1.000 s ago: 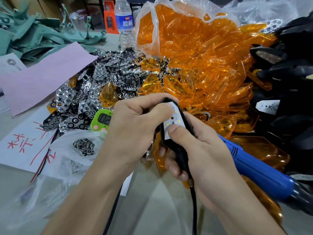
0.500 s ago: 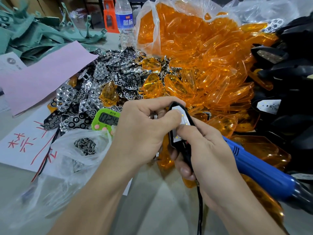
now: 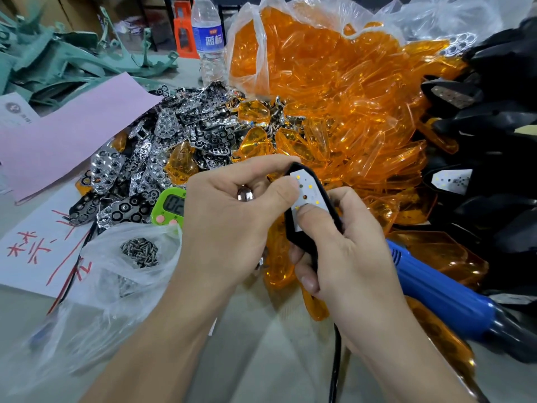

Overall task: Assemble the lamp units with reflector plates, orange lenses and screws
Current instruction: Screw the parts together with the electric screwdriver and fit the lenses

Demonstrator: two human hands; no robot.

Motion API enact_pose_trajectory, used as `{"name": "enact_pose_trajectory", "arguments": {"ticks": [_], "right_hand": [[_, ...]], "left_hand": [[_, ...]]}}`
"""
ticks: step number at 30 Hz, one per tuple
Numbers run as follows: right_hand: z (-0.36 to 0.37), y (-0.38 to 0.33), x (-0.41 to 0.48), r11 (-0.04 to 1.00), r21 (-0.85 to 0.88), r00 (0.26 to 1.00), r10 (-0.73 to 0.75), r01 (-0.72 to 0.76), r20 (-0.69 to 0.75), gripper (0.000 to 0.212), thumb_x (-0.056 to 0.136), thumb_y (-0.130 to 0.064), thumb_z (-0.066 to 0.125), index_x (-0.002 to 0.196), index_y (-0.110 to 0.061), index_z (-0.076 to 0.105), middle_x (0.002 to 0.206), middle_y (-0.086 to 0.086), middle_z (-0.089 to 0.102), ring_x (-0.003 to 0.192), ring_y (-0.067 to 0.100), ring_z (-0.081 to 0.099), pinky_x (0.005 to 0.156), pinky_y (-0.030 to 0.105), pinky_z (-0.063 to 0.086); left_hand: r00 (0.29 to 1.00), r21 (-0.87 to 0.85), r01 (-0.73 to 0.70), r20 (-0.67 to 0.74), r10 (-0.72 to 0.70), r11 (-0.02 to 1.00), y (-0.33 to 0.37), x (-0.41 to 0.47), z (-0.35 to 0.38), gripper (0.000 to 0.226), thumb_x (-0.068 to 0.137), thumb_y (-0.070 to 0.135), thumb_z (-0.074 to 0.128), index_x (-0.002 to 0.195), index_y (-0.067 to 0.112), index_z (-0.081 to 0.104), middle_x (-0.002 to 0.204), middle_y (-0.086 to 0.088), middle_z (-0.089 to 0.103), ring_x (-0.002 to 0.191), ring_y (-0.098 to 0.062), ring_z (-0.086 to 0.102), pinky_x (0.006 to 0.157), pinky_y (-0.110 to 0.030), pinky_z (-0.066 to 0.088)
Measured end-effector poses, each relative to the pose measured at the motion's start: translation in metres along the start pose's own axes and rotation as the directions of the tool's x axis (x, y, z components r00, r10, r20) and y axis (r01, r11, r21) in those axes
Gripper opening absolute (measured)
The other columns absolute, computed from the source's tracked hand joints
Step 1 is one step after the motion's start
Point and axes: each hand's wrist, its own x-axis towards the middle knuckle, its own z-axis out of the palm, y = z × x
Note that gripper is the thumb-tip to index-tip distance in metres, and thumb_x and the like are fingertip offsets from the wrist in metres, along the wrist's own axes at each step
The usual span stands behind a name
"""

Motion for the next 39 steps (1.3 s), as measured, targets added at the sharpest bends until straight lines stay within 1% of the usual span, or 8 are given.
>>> {"name": "enact_pose_trajectory", "arguments": {"ticks": [11, 17, 22, 25, 27, 31, 35, 39], "right_hand": [[0.000, -0.002, 0.001, 0.980, 0.162, 0.994, 0.112, -0.112, 0.010, 0.024, 0.096, -0.019, 0.063, 0.097, -0.002, 0.046, 0.058, 0.010, 0.056, 0.034, 0.015, 0.042, 0.033, 0.017, 0.030], [0.000, -0.003, 0.002, 0.976, 0.158, 0.987, 0.159, -0.152, -0.036, 0.025, 0.093, -0.018, 0.061, 0.103, 0.000, 0.047, 0.056, 0.009, 0.057, 0.034, 0.014, 0.042, 0.032, 0.018, 0.029], [-0.001, -0.003, 0.004, 0.979, 0.126, 0.985, 0.168, -0.160, -0.050, 0.021, 0.095, -0.021, 0.060, 0.103, -0.005, 0.050, 0.054, 0.007, 0.059, 0.036, 0.014, 0.042, 0.032, 0.018, 0.031], [-0.003, 0.000, 0.004, 0.982, 0.103, 0.984, 0.167, -0.160, -0.063, 0.019, 0.096, -0.021, 0.061, 0.100, -0.005, 0.051, 0.055, 0.007, 0.058, 0.036, 0.015, 0.043, 0.033, 0.019, 0.031], [-0.003, 0.003, 0.005, 0.986, 0.074, 0.985, 0.157, -0.151, -0.077, 0.019, 0.095, -0.022, 0.061, 0.099, -0.005, 0.051, 0.055, 0.007, 0.056, 0.037, 0.016, 0.043, 0.033, 0.020, 0.031], [-0.005, 0.004, 0.008, 0.991, 0.027, 0.989, 0.129, -0.128, -0.073, 0.017, 0.096, -0.023, 0.060, 0.084, -0.014, 0.053, 0.053, 0.008, 0.052, 0.035, 0.017, 0.042, 0.034, 0.019, 0.031], [-0.003, 0.002, 0.006, 0.993, 0.031, 0.993, 0.113, -0.114, 0.038, 0.018, 0.101, -0.020, 0.053, 0.088, -0.019, 0.064, 0.055, 0.008, 0.053, 0.036, 0.012, 0.041, 0.033, 0.018, 0.030], [-0.001, 0.000, 0.002, 0.996, 0.030, 0.991, 0.084, -0.088, 0.106, 0.026, 0.106, -0.026, 0.048, 0.091, -0.018, 0.068, 0.059, 0.006, 0.054, 0.039, 0.011, 0.043, 0.034, 0.018, 0.031]], "left_hand": [[0.998, 0.042, 0.053, -0.048, -0.051, 0.998, 0.002, -0.002, 0.001, 0.018, 0.079, 0.019, 0.074, 0.089, 0.030, 0.083, 0.056, -0.005, 0.043, 0.048, -0.012, 0.036, 0.046, -0.019, 0.031], [0.970, -0.158, 0.221, -0.071, -0.234, 0.962, 0.011, -0.002, -0.005, 0.034, 0.092, 0.032, 0.050, 0.098, 0.024, 0.083, 0.060, 0.002, 0.039, 0.052, -0.016, 0.030, 0.044, -0.021, 0.026], [0.889, -0.178, 0.450, 0.186, -0.419, 0.875, 0.015, 0.009, -0.015, 0.049, 0.100, 0.001, 0.024, 0.100, 0.016, 0.071, 0.072, -0.005, 0.046, 0.041, -0.008, 0.036, 0.036, -0.018, 0.028], [0.808, -0.113, 0.477, 0.447, -0.384, 0.872, 0.014, 0.006, -0.020, 0.021, 0.082, -0.008, 0.069, 0.089, 0.011, 0.064, 0.077, -0.008, 0.048, 0.051, -0.015, 0.040, 0.040, -0.023, 0.034], [0.819, -0.180, 0.413, 0.502, -0.278, 0.893, 0.015, 0.001, -0.023, 0.062, 0.056, -0.020, 0.059, 0.104, 0.017, 0.073, 0.080, -0.003, 0.054, 0.054, -0.015, 0.045, 0.043, -0.023, 0.040], [0.882, -0.237, 0.274, 0.448, -0.145, 0.932, 0.010, -0.002, -0.022, 0.065, 0.068, -0.007, 0.074, 0.125, 0.025, 0.063, 0.091, 0.005, 0.068, 0.069, -0.011, 0.058, 0.060, -0.024, 0.053], [0.945, -0.271, 0.175, 0.315, -0.084, 0.947, 0.008, 0.004, -0.022, 0.066, 0.048, 0.005, 0.094, 0.105, 0.019, 0.064, 0.080, 0.005, 0.075, 0.062, -0.008, 0.067, 0.053, -0.022, 0.055], [0.981, -0.198, 0.087, 0.188, -0.049, 0.976, 0.010, -0.001, -0.019, 0.045, 0.050, 0.015, 0.099, 0.089, 0.023, 0.077, 0.073, 0.000, 0.078, 0.058, -0.011, 0.069, 0.051, -0.023, 0.053]]}}
